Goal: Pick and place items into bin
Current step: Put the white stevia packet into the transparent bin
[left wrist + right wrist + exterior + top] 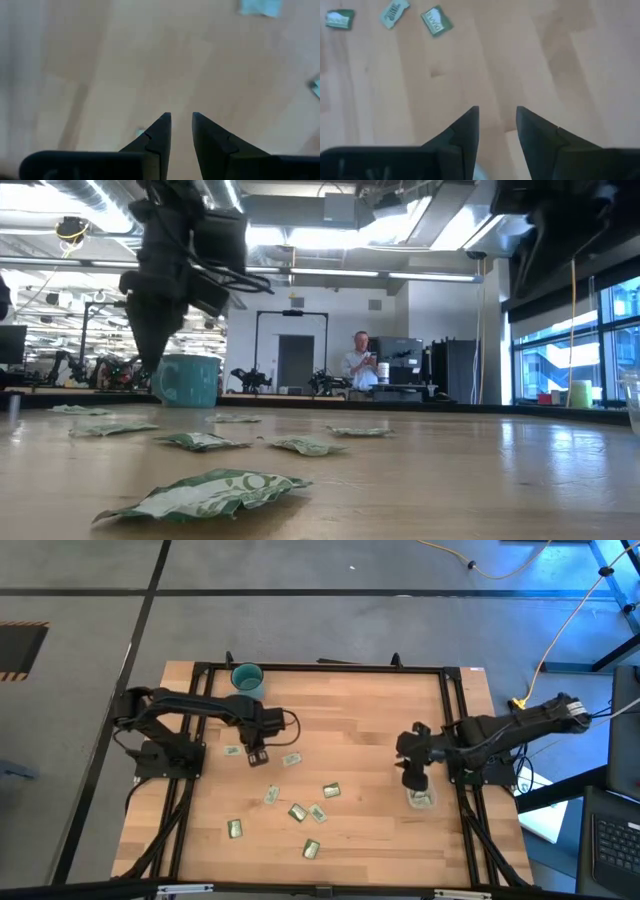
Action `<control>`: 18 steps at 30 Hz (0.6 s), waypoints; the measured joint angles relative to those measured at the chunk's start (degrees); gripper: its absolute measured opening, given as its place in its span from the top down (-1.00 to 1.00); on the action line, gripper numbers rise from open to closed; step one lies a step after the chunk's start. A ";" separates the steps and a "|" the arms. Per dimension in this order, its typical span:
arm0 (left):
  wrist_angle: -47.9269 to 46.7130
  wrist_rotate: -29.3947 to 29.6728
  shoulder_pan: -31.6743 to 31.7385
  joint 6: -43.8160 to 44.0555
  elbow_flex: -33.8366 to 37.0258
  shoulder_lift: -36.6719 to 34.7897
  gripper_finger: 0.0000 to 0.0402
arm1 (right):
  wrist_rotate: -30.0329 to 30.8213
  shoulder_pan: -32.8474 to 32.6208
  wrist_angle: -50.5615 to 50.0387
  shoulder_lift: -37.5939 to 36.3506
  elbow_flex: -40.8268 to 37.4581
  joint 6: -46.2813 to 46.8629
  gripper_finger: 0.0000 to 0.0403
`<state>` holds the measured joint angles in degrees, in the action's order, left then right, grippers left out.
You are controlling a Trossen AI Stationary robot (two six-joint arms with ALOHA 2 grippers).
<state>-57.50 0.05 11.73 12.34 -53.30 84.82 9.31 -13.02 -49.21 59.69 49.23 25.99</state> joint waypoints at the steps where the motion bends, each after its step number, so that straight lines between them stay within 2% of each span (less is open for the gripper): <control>1: 0.24 0.85 0.00 1.58 0.80 -1.31 0.65 | -0.28 1.27 0.45 -0.03 0.00 -2.22 0.34; 3: 0.20 2.22 0.00 4.28 2.89 -3.75 0.65 | -1.16 3.68 2.01 -0.24 0.00 -5.89 0.34; 10: 0.32 3.47 0.00 12.55 10.27 -9.26 0.59 | -10.15 10.29 9.63 -0.34 0.00 -17.32 0.34; 18: -1.11 5.02 -0.39 18.96 14.32 -9.71 0.48 | -10.96 14.75 9.86 -0.32 0.00 -20.80 0.34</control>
<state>-58.61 5.07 11.33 31.30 -38.98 75.11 -1.65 1.73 -39.35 59.37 49.23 5.19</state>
